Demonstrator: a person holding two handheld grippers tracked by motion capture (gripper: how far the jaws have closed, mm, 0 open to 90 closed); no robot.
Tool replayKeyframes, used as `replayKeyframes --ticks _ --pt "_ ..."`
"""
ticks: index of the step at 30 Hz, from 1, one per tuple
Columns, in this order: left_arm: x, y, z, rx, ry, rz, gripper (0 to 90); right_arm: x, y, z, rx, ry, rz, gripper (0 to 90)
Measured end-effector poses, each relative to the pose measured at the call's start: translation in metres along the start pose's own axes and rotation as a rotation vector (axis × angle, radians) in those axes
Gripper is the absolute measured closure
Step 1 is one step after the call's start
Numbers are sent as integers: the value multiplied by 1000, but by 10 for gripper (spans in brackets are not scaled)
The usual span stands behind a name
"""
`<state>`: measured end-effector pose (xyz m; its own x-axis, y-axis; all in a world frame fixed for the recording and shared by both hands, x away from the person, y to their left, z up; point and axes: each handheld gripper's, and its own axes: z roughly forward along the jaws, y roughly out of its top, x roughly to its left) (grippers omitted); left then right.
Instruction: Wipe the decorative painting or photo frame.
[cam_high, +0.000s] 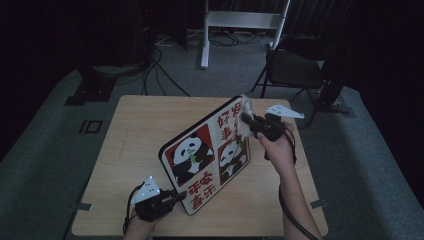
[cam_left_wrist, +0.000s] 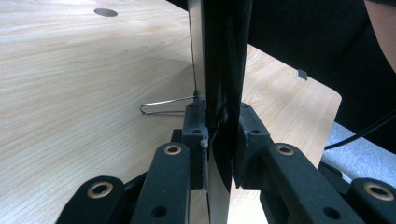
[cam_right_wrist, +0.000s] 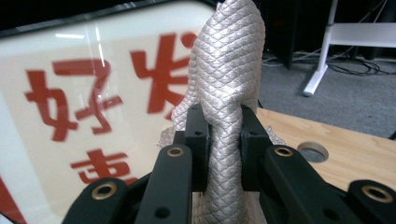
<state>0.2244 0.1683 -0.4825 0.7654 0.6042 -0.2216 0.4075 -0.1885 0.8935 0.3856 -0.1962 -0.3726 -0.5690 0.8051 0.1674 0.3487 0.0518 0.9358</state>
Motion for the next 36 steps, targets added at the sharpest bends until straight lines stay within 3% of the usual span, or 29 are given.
replayKeyframes --ticks 36 --pt "0 0 1 9 -17 -6 779 -23 -56 6 127 -32 63 780"
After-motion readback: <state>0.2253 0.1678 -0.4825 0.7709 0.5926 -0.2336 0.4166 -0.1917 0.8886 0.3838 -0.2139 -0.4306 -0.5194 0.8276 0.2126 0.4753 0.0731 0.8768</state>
